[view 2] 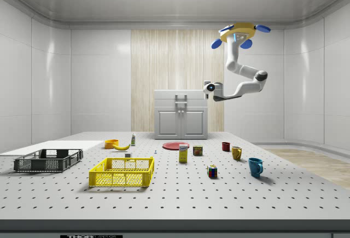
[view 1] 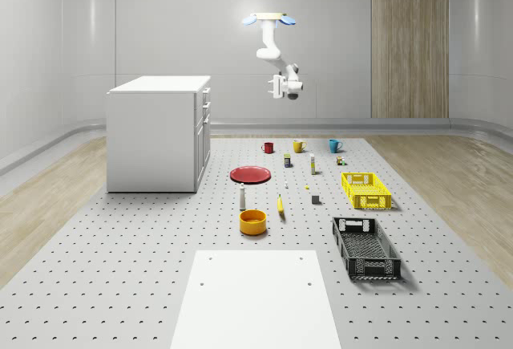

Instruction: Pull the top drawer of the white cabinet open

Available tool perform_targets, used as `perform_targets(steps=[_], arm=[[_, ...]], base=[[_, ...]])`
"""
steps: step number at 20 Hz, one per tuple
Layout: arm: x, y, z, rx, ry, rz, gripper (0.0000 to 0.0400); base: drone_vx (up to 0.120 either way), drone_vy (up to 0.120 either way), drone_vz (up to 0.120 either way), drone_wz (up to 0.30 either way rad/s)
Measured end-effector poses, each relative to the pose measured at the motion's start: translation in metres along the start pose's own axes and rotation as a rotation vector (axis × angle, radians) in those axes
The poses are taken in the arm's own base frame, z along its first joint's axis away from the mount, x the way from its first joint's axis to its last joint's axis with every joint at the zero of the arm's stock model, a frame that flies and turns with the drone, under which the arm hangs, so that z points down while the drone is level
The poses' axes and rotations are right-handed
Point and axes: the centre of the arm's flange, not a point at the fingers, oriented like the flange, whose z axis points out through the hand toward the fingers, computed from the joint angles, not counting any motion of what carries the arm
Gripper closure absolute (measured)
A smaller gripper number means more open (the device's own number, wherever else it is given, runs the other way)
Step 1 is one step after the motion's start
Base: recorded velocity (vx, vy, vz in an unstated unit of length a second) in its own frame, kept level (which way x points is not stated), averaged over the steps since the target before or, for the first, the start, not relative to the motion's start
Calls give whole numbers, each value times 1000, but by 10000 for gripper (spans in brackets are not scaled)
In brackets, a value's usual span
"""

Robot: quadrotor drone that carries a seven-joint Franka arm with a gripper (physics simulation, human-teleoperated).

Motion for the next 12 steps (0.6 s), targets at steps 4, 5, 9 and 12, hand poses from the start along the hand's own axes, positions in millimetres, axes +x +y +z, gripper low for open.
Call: perform_targets(steps=[4, 5, 9, 12], arm=[[0, 0, 0, 0, 0, 0, 95], [0, 0, 0, 0, 0, 0, 95], [0, 0, 0, 0, 0, 0, 95], [0, 0, 0, 0, 0, 0, 95]], base=[[120, -120, 0, 0], [120, -120, 0, 0], [120, -120, 0, 0], [120, -80, 0, 0]])
